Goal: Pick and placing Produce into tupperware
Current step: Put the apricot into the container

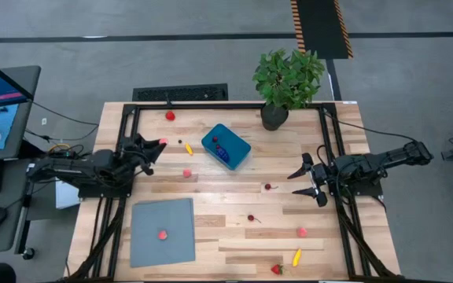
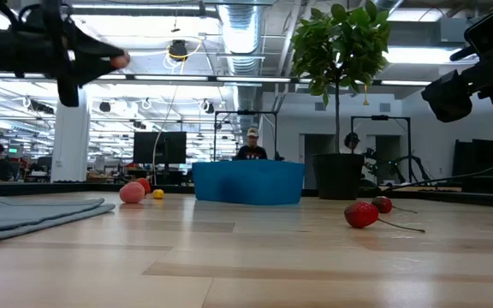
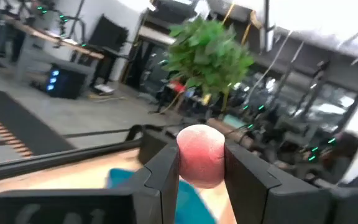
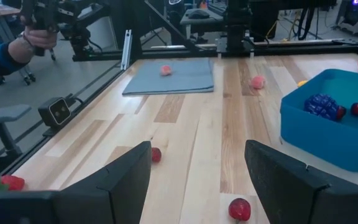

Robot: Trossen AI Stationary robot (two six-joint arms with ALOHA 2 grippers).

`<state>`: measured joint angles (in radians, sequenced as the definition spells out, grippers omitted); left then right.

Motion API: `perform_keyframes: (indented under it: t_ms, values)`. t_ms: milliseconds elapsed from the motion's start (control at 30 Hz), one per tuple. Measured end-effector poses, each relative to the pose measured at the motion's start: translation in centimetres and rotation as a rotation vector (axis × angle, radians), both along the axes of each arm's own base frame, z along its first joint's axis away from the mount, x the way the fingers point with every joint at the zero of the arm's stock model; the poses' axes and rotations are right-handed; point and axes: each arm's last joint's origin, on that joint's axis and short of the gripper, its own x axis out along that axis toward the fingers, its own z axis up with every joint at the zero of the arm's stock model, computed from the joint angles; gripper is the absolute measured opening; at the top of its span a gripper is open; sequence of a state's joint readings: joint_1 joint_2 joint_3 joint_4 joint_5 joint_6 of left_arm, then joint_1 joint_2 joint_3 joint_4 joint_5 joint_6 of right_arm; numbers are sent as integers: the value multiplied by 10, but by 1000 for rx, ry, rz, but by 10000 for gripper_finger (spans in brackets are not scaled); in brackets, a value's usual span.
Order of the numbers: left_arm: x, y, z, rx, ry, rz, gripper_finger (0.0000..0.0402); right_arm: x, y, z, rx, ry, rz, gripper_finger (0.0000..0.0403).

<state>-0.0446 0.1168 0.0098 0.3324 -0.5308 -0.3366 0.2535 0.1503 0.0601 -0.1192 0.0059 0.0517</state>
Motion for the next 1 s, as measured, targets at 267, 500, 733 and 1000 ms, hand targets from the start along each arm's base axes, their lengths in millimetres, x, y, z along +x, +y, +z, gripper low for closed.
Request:
perform_keyframes:
  t_ms: [267,500,733,1000]
  values:
    - [18,9,12,33,123,-15,99,0,0,0,-6,-1,1,281]
    - [43,27,24,15,263,30,99,0,0,0,-1,0,0,281]
    - [86,53,38,-2,399,-24,99,0,0,0,0,1,0,281]
    - [144,87,34,-53,538,-110,99,0,0,-1,1,8,0,281]
